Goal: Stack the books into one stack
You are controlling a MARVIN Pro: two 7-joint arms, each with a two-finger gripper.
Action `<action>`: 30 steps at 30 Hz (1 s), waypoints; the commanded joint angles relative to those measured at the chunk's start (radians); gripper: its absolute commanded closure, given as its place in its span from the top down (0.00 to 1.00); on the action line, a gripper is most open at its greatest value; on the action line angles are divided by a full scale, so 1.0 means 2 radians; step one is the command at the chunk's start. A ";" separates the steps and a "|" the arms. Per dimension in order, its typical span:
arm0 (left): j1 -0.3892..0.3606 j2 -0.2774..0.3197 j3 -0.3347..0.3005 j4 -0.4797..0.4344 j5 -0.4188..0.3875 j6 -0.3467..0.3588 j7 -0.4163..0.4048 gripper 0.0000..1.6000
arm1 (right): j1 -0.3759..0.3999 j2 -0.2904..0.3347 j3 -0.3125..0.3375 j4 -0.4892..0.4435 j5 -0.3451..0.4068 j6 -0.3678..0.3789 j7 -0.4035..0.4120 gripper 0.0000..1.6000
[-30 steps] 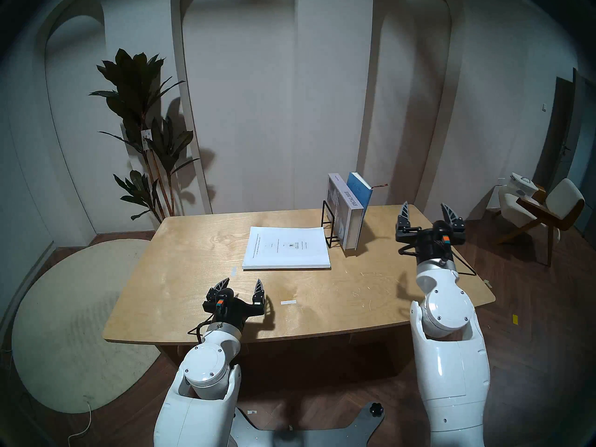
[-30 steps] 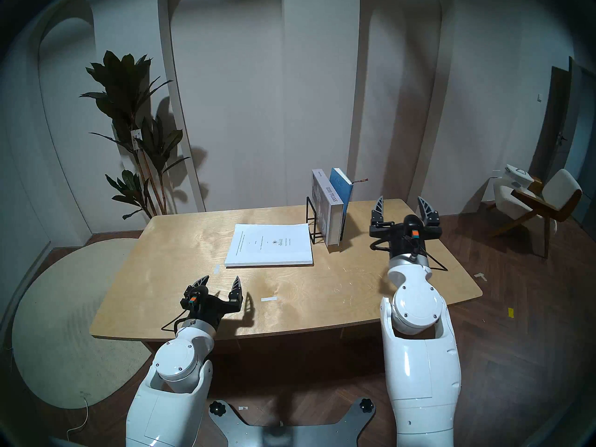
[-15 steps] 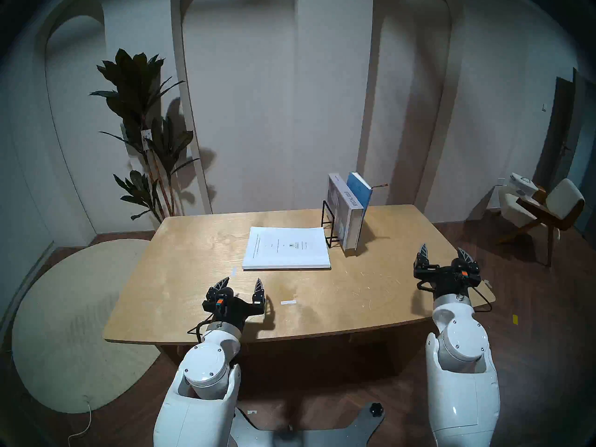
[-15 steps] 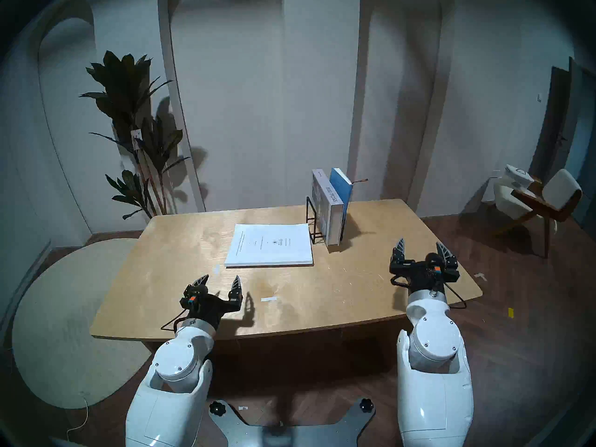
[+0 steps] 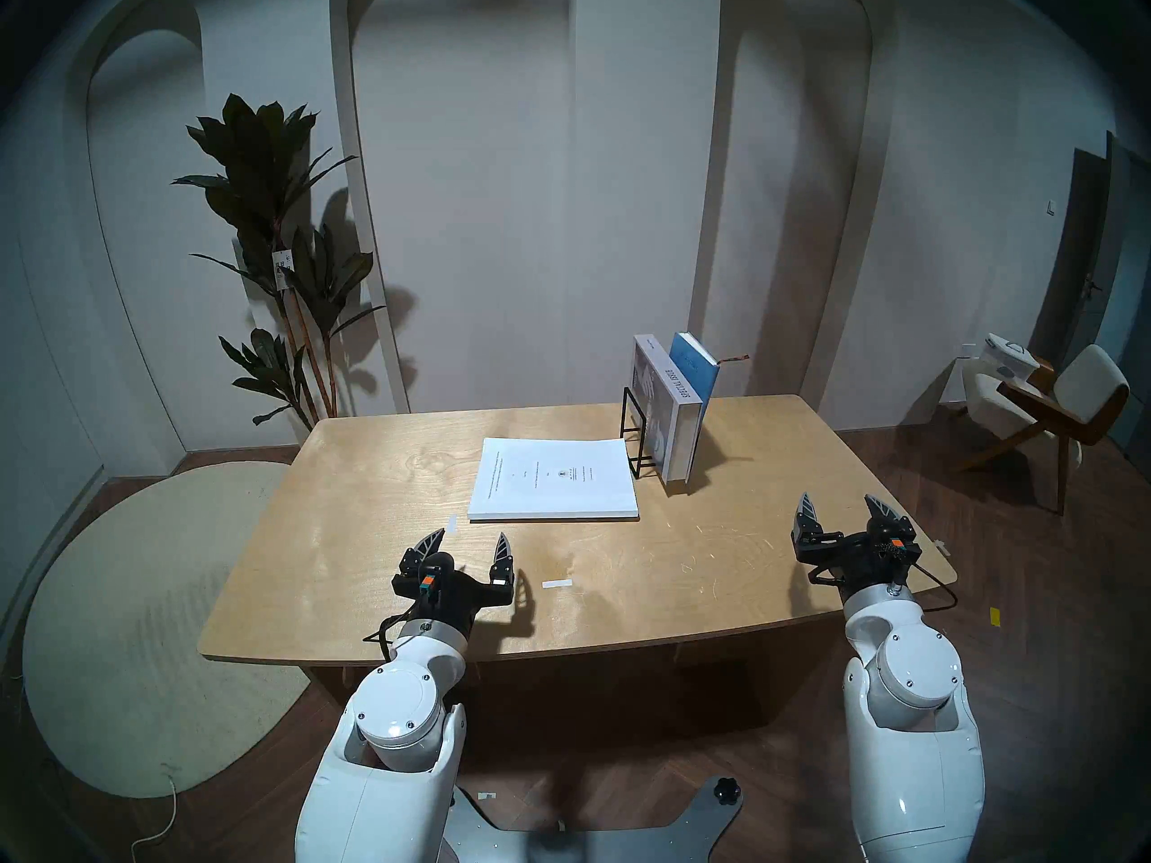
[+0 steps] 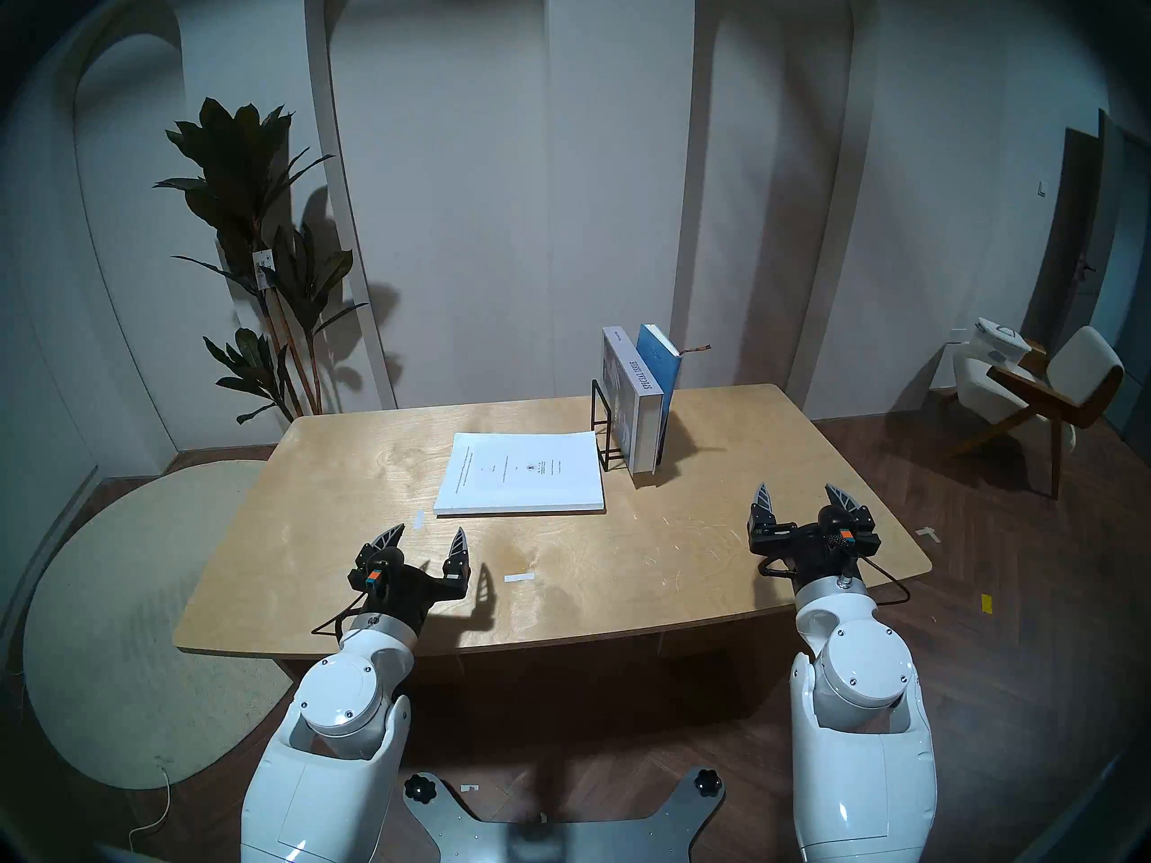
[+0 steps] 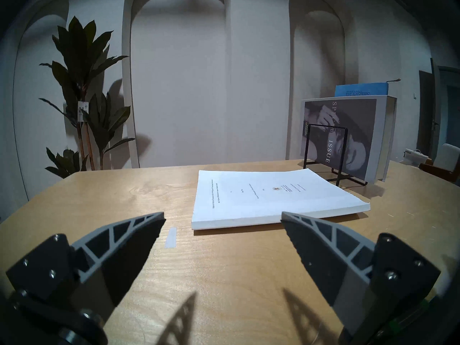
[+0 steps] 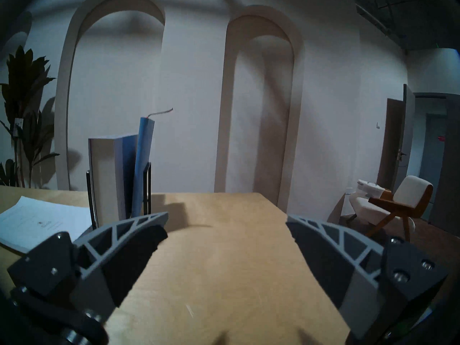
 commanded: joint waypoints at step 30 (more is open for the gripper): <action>-0.181 -0.024 0.101 0.023 -0.003 0.055 -0.062 1.00 | 0.025 0.013 0.007 0.027 0.010 0.007 0.002 1.00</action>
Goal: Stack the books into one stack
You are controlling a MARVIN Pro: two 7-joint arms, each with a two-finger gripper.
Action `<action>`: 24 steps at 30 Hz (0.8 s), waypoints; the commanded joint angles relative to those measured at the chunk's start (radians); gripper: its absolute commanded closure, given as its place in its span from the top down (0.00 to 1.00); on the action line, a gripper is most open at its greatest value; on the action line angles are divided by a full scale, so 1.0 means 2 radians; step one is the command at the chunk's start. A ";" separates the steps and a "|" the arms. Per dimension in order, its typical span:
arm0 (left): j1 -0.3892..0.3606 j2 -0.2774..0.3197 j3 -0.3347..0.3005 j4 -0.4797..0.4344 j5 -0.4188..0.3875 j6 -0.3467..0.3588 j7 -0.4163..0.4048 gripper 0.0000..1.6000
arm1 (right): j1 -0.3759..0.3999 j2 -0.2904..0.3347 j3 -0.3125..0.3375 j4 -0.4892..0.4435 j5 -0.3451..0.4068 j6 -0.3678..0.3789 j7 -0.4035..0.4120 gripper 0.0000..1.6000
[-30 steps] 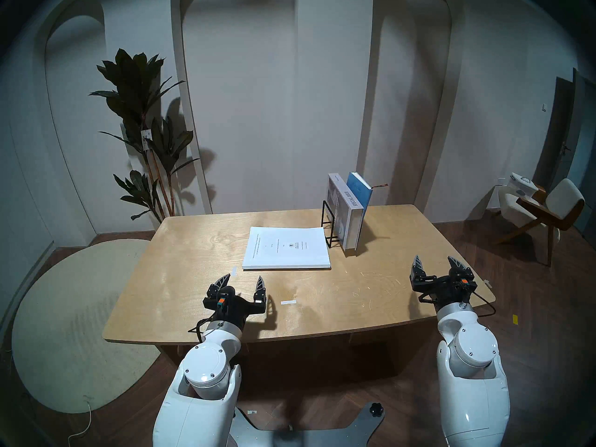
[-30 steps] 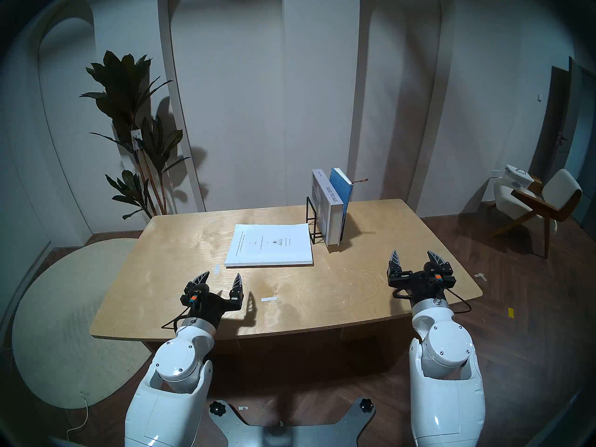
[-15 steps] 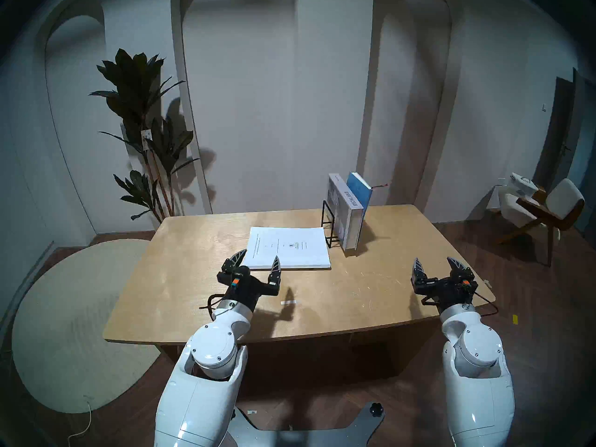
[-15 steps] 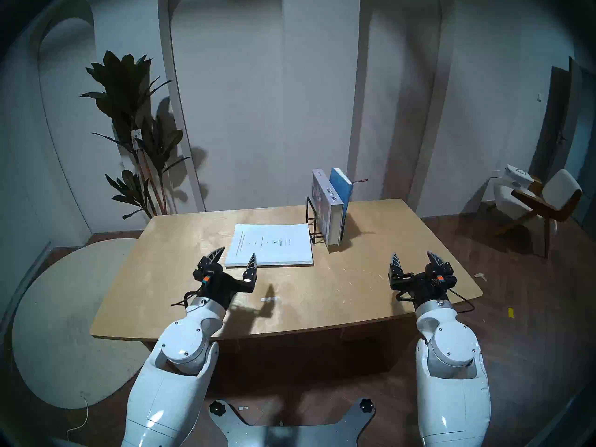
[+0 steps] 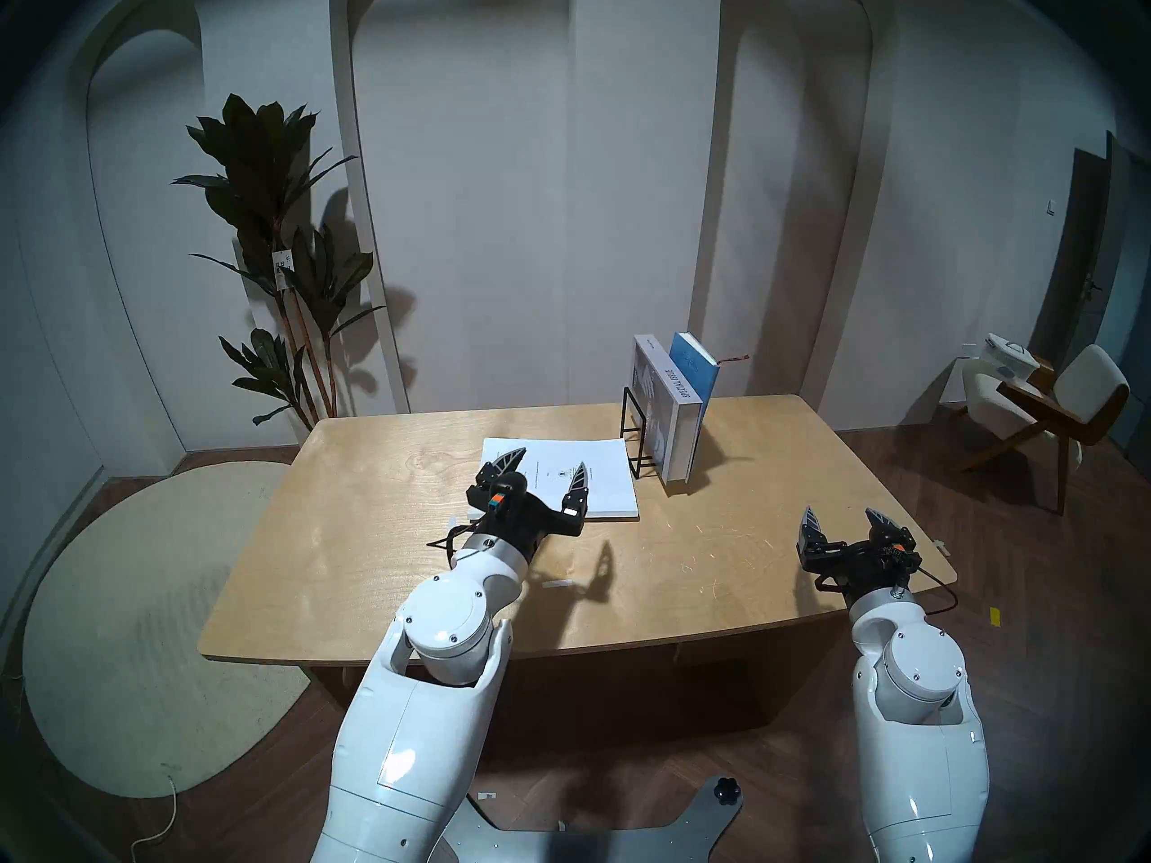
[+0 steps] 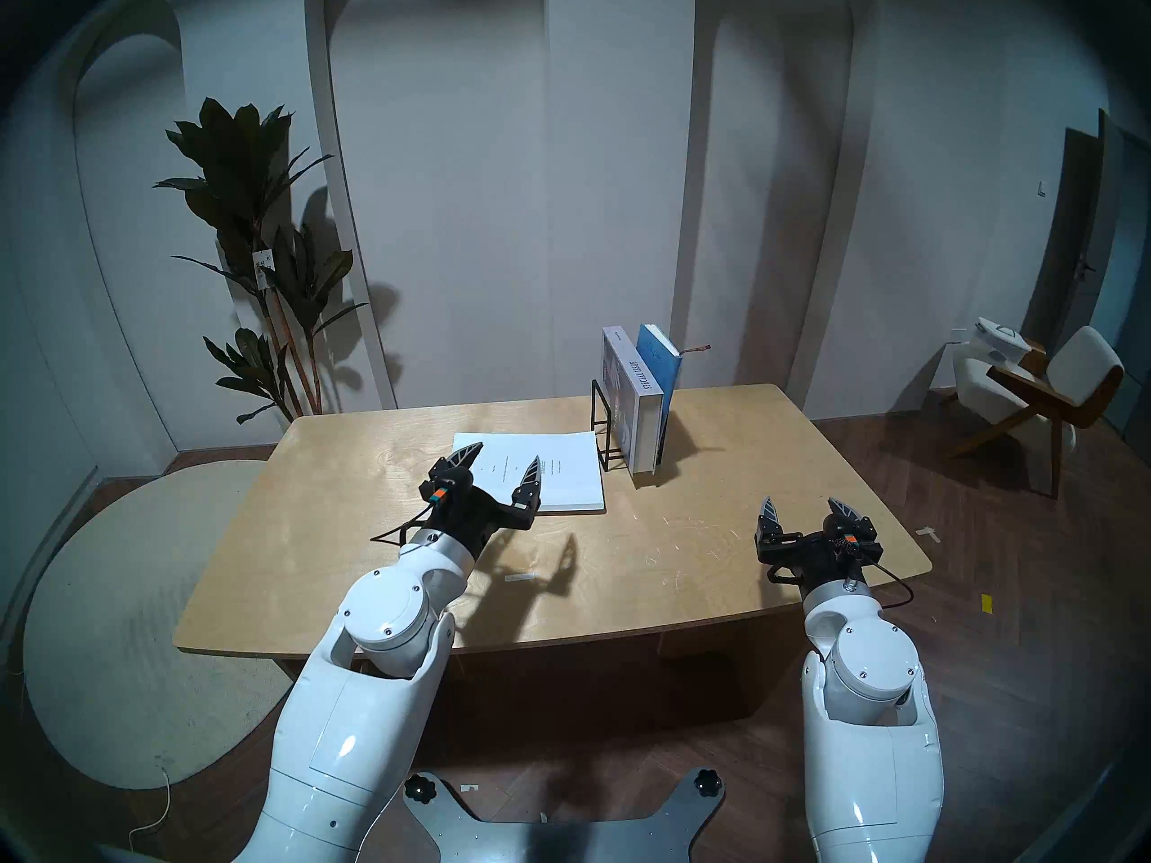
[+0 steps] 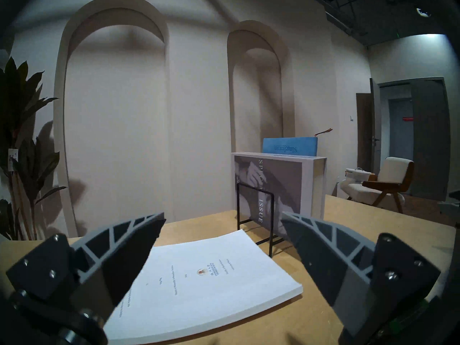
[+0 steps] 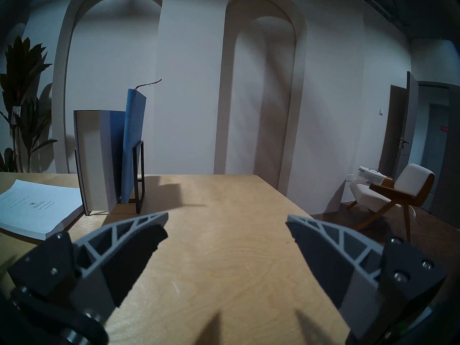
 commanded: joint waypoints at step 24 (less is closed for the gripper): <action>-0.158 -0.041 0.196 0.111 -0.048 0.100 0.183 1.00 | 0.005 0.006 -0.006 -0.010 0.004 -0.004 -0.005 1.00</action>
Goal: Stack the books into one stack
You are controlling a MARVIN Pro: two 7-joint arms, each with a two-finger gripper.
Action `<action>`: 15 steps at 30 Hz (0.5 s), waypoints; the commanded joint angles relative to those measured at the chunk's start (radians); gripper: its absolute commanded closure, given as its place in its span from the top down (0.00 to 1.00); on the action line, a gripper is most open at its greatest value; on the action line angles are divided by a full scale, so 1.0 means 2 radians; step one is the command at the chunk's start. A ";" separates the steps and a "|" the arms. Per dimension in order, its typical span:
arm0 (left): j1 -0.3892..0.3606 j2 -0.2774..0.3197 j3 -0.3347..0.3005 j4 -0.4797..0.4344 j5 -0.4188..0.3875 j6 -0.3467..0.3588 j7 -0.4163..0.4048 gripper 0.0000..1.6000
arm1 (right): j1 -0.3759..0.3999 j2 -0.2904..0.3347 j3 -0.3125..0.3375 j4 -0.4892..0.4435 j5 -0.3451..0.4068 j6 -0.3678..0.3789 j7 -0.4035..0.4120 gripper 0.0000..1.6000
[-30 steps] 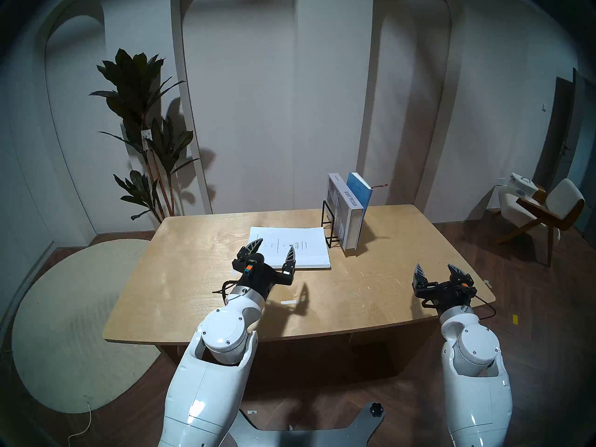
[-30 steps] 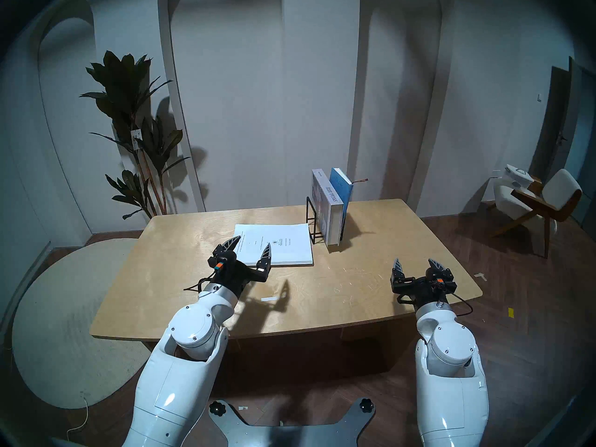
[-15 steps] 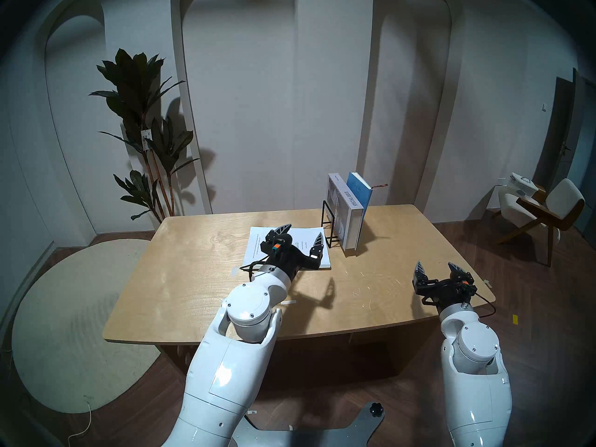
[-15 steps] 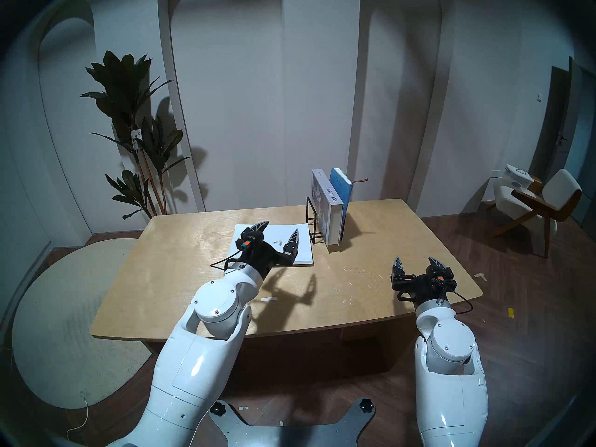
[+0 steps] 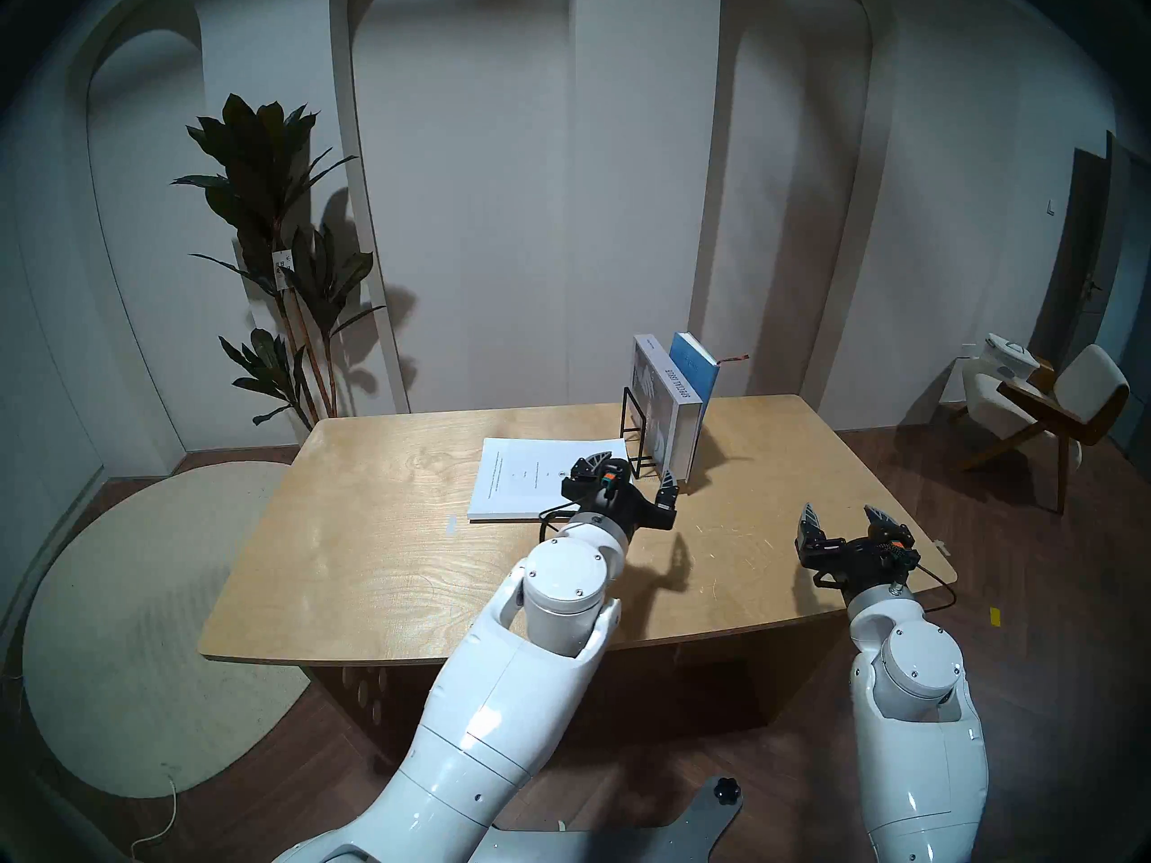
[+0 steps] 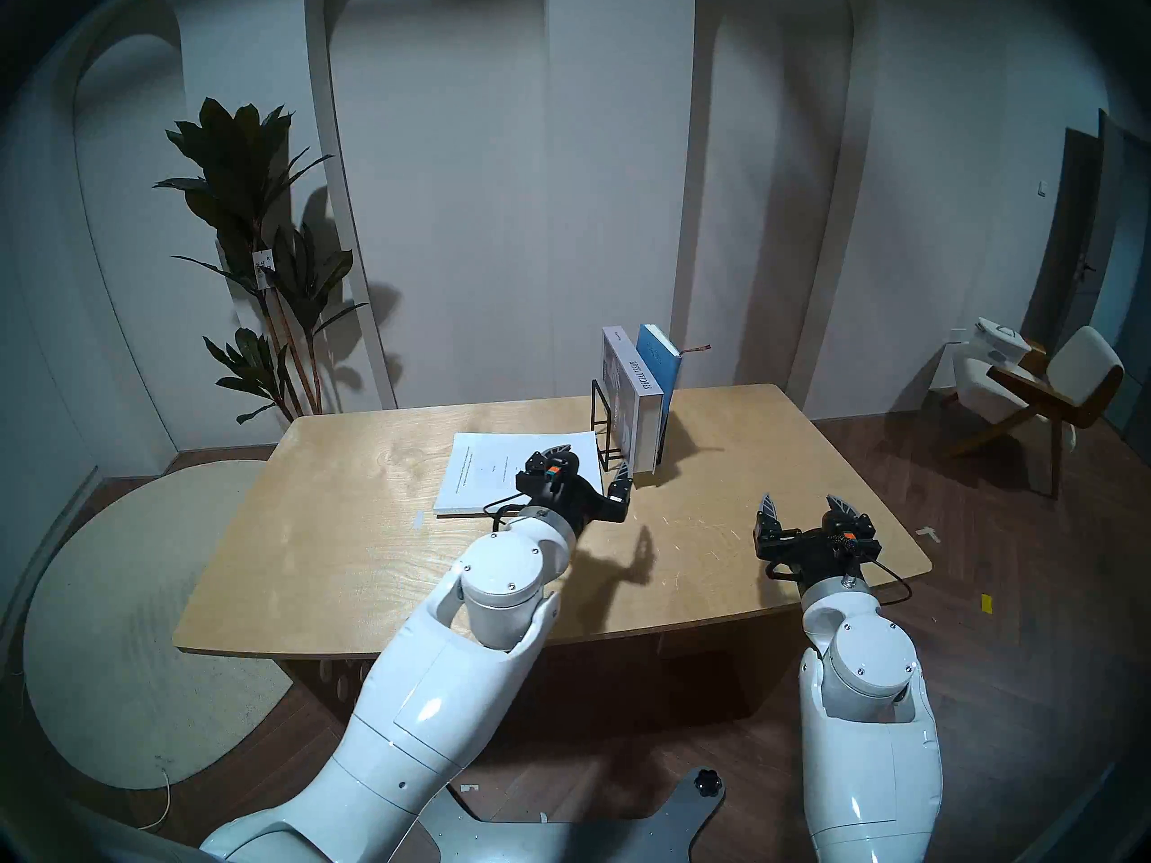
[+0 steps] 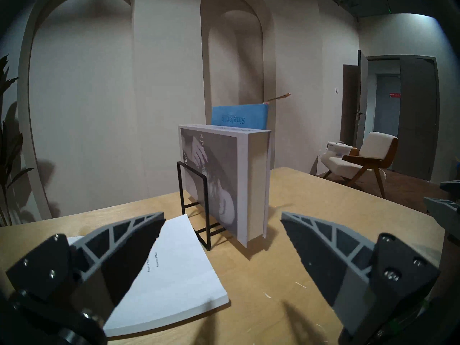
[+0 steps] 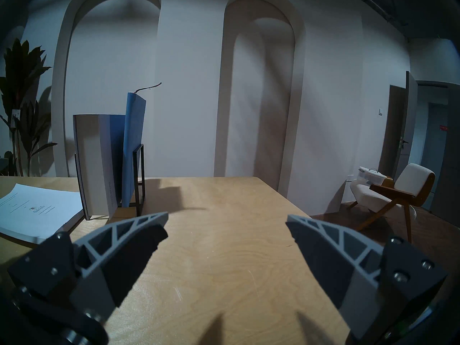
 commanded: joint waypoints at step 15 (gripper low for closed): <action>-0.118 -0.059 0.107 0.092 -0.036 0.006 0.133 1.00 | 0.004 0.005 -0.002 -0.008 0.002 -0.003 -0.001 1.00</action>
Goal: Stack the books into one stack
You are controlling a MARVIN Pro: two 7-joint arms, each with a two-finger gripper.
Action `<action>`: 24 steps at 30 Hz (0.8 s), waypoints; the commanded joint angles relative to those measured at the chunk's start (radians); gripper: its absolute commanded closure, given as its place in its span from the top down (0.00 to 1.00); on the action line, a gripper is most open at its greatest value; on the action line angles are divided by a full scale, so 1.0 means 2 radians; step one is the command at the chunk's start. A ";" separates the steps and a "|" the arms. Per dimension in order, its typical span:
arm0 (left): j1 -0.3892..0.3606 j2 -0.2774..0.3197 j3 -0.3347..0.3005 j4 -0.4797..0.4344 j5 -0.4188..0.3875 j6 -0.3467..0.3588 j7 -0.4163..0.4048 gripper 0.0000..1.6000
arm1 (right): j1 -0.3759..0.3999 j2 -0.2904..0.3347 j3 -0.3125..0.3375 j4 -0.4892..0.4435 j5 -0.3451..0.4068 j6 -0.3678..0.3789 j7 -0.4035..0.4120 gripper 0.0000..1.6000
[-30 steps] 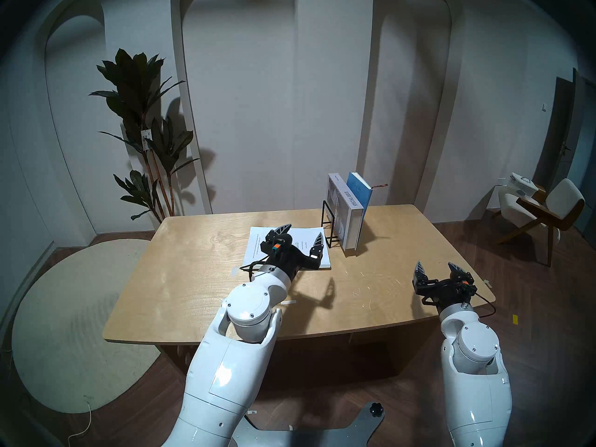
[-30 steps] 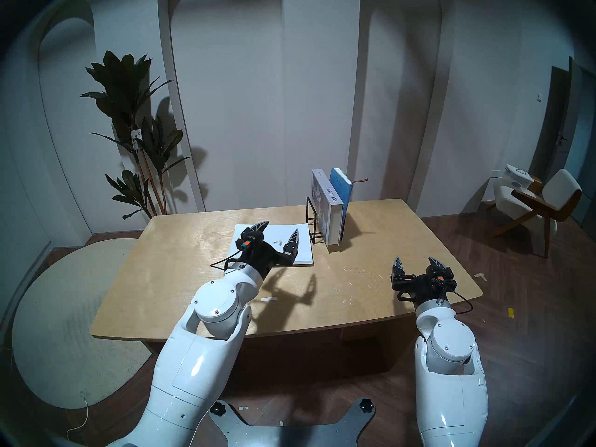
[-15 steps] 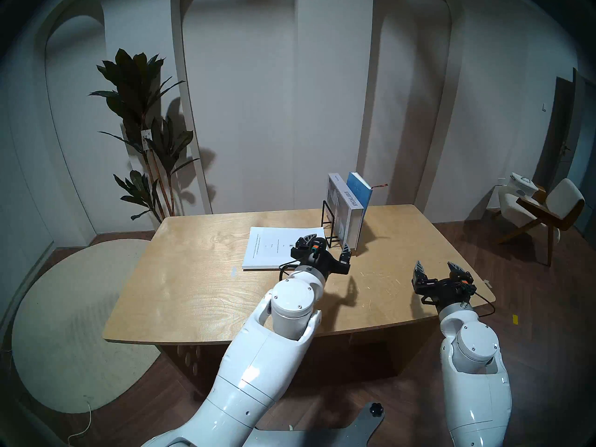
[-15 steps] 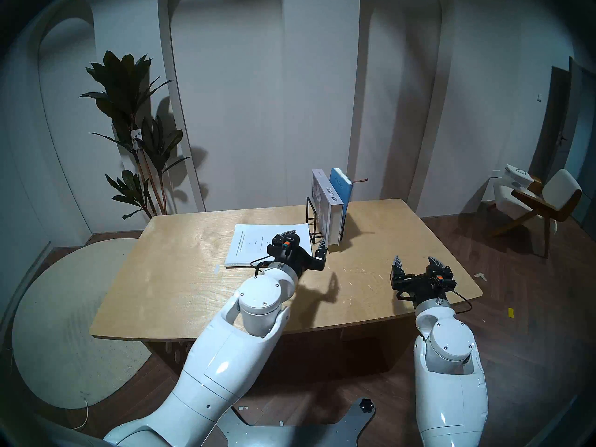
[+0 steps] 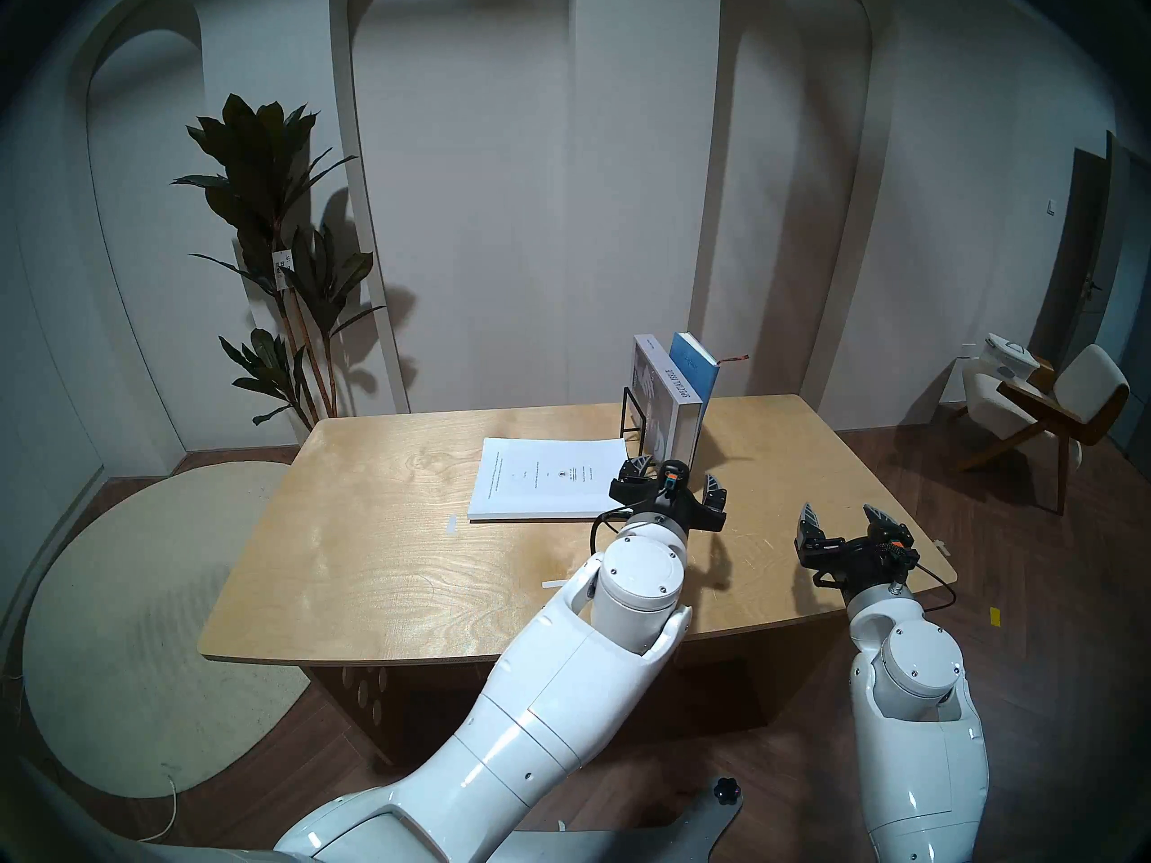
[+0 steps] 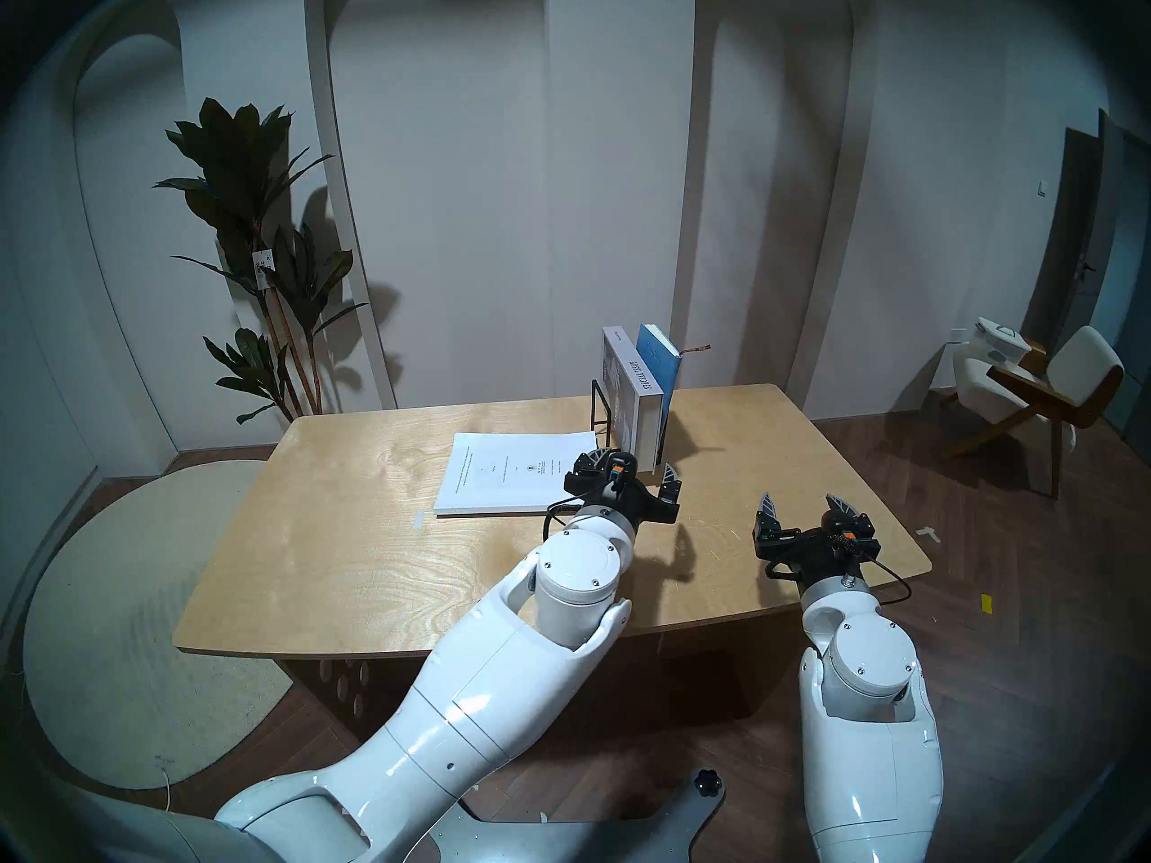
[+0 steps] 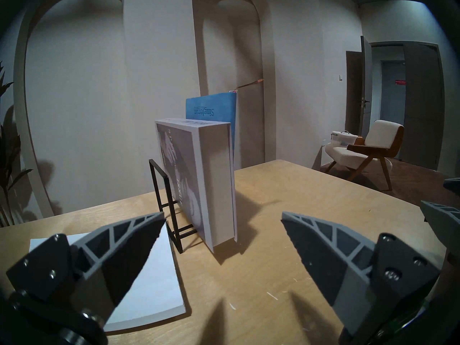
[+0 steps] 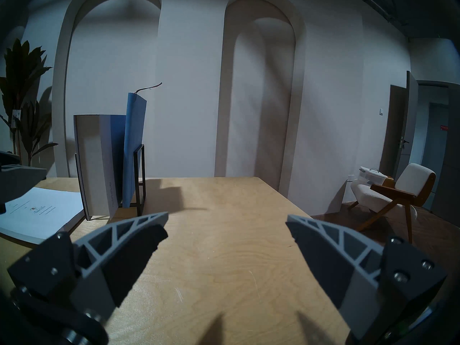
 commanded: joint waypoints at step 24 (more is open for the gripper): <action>-0.152 -0.116 0.033 0.176 -0.091 -0.008 0.107 1.00 | 0.005 0.007 -0.003 -0.005 0.005 -0.003 -0.003 1.00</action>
